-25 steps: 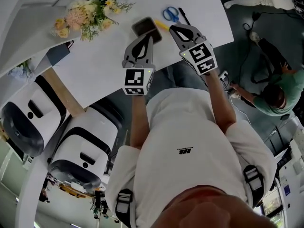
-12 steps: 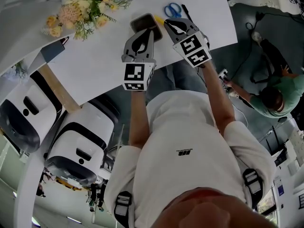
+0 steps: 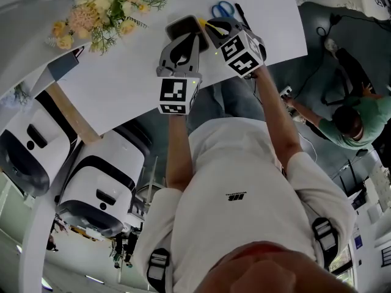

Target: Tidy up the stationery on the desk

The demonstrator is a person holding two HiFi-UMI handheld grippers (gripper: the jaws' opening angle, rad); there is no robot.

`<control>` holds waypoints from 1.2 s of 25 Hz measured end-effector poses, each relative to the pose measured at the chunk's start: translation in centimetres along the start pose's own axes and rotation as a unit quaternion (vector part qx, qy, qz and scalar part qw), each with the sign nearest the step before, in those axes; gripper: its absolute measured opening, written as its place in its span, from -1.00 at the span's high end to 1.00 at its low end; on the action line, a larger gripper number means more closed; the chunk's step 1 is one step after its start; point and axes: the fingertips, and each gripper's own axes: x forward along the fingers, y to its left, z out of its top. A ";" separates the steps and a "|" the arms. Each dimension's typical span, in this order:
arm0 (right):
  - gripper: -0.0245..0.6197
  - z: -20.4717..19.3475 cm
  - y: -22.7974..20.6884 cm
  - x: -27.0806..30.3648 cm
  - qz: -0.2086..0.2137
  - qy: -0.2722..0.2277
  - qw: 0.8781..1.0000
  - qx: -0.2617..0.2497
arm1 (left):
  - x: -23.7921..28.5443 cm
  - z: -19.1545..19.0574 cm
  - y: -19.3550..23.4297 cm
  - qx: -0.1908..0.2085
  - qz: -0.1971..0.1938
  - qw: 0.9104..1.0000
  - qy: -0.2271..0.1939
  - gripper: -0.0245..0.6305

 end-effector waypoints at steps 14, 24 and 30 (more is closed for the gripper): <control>0.75 -1.8 0.1 3.0 0.022 0.040 0.999 -0.017 | 0.3 -0.4 -0.1 -0.006 -0.003 1.000 0.004 0.93; 0.67 -2.0 -0.3 4.0 0.036 0.051 0.998 -0.019 | 0.0 -0.7 0.1 -0.013 0.003 1.000 0.003 0.93; 0.61 -1.9 -0.8 4.8 0.036 0.046 0.998 0.005 | -0.2 -0.8 0.3 -0.015 0.008 1.000 0.003 0.93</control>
